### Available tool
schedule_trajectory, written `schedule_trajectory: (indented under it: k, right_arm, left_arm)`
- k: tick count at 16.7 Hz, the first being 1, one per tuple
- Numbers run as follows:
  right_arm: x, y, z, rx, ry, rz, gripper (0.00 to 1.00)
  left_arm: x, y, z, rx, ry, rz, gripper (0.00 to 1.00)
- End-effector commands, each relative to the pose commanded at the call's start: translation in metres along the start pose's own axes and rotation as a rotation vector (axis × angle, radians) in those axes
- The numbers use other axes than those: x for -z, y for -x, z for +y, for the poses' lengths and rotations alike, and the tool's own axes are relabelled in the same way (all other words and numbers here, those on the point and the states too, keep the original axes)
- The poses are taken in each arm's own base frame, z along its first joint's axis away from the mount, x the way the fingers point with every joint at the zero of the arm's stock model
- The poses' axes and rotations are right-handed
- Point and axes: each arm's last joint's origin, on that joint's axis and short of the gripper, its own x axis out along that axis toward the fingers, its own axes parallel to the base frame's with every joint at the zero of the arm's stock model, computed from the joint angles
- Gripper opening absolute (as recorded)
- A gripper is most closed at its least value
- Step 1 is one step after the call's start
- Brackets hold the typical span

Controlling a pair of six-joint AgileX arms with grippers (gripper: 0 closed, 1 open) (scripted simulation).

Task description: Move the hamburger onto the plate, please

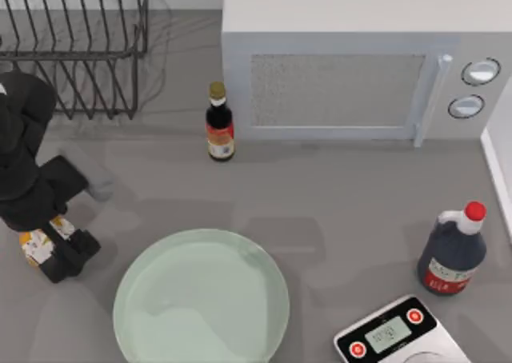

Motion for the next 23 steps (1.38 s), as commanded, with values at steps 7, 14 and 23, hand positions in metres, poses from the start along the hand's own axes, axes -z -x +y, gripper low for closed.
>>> schedule_trajectory:
  k: [7,14,23]
  right_arm:
    - [0.000,0.000,0.000,0.000,0.000,0.000,1.00]
    - [0.000,0.000,0.000,0.000,0.000,0.000,1.00]
    - [0.000,0.000,0.000,0.000,0.000,0.000,1.00]
  left_arm:
    - [0.000,0.000,0.000,0.000,0.000,0.000,0.02]
    - [0.000,0.000,0.000,0.000,0.000,0.000,0.00]
    - [-0.004,0.076,0.003,0.011,0.002,-0.022,0.00]
